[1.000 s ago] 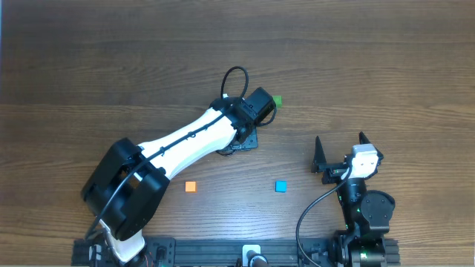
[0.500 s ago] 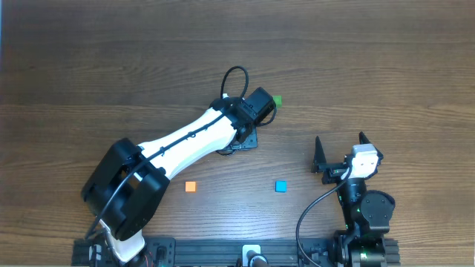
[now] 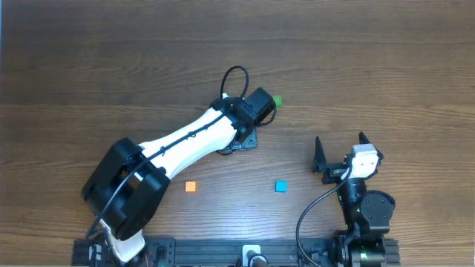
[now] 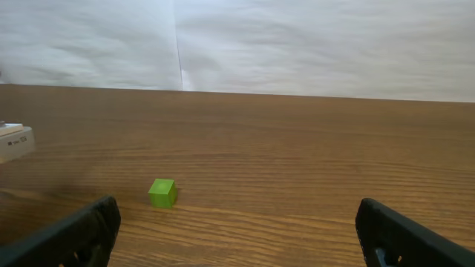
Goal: Stack Cubes
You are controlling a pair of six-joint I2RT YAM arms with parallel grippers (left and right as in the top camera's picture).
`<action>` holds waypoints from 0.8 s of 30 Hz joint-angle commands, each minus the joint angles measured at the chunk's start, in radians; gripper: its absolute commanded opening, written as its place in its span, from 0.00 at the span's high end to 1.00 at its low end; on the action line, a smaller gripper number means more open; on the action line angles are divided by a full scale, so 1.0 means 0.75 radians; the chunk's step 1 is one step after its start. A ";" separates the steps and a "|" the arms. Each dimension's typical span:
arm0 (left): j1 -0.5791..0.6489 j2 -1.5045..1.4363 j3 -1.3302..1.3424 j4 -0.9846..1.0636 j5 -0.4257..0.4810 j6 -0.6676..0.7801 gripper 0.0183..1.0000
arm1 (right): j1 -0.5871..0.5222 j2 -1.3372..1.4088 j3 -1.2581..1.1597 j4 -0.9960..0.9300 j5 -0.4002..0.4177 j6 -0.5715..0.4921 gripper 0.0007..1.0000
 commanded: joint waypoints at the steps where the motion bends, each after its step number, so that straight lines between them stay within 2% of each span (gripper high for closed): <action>1: -0.001 0.031 -0.009 0.005 -0.010 -0.015 0.94 | -0.009 -0.008 -0.007 -0.005 0.005 -0.006 0.01; 5: -0.001 0.031 -0.009 0.010 -0.010 -0.015 0.88 | -0.009 -0.008 -0.007 -0.005 0.005 -0.006 0.01; 8: -0.001 0.031 -0.009 0.014 -0.010 -0.015 0.80 | -0.009 -0.008 -0.007 -0.005 0.004 -0.006 0.01; 17: -0.001 0.031 -0.009 0.014 -0.010 -0.015 0.77 | -0.009 -0.008 -0.007 -0.005 0.005 -0.006 0.01; 22: -0.001 0.031 -0.009 0.014 -0.005 -0.015 0.65 | -0.009 -0.008 -0.007 -0.005 0.005 -0.006 0.01; 24: -0.001 0.031 -0.009 0.014 -0.006 -0.015 0.63 | -0.009 -0.008 -0.007 -0.005 0.005 -0.006 0.01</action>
